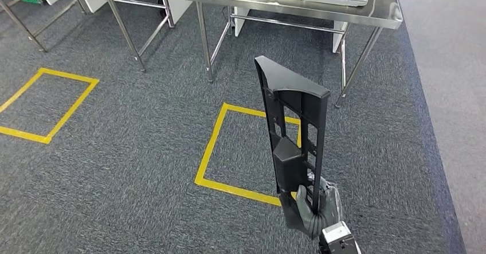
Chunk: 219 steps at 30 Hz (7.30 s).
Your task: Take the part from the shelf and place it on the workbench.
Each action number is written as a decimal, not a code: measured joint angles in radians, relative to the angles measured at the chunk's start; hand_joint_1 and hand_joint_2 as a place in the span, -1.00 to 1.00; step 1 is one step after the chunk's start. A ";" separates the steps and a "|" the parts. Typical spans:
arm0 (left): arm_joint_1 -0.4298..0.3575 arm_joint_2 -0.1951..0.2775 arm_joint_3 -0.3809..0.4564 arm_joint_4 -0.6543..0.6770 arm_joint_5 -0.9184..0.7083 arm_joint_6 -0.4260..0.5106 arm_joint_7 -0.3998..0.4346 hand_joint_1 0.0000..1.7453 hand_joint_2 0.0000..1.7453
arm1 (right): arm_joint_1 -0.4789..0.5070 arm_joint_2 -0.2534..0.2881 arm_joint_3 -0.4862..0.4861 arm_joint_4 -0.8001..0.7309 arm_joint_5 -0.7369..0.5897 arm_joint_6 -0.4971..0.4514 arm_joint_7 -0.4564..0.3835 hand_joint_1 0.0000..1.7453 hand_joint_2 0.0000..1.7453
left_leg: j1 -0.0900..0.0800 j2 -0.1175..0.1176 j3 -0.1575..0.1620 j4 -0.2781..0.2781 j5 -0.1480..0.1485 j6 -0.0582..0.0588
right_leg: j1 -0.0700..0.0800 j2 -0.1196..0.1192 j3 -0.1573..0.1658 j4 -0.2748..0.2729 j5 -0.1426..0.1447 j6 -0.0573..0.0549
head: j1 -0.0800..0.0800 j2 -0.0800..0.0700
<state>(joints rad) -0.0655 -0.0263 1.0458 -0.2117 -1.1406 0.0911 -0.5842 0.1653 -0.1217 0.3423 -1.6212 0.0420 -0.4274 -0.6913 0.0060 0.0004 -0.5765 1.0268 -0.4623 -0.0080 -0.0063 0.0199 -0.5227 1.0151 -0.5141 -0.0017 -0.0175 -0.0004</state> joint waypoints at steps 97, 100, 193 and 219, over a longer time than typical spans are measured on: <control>0.003 -0.019 0.089 0.001 0.051 -0.030 0.045 -1.00 1.00 | -0.325 0.017 -0.227 0.038 0.123 0.041 0.205 1.00 1.00 | 0.002 -0.006 0.019 -0.001 -0.015 0.050 | -0.008 -0.009 -0.034 0.145 -0.045 0.035 | -0.001 0.000; 0.004 -0.020 0.090 0.001 0.049 -0.035 0.044 -1.00 1.00 | -0.343 0.004 -0.227 0.063 0.122 0.038 0.215 1.00 1.00 | 0.003 -0.009 0.037 -0.002 -0.035 0.052 | -0.009 -0.012 -0.161 0.274 -0.113 0.040 | -0.001 0.000; -0.023 -0.058 0.148 0.006 0.026 -0.076 0.046 -1.00 1.00 | -0.895 0.093 -0.074 0.570 0.814 0.256 0.596 1.00 1.00 | -0.001 -0.008 -0.031 -0.029 0.057 0.033 | -0.008 -0.017 -0.218 0.261 -0.017 0.028 | -0.002 0.000; -0.024 -0.060 0.175 0.006 0.052 -0.053 0.090 -1.00 1.00 | -1.054 0.195 0.131 1.171 1.321 0.221 0.762 1.00 1.00 | 0.010 -0.001 -0.019 -0.019 0.042 0.025 | -0.006 -0.018 -0.119 0.101 0.015 0.027 | -0.002 0.000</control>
<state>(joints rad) -0.0895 -0.0860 1.2210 -0.2060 -1.0887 0.0383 -0.4941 -0.8888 0.0733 0.4736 -0.4497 1.3627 -0.2064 0.0710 0.0156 -0.0005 -0.5954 1.0077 -0.4205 0.0165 -0.0125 0.0021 -0.6419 1.1159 -0.4995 0.0254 -0.0198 -0.0004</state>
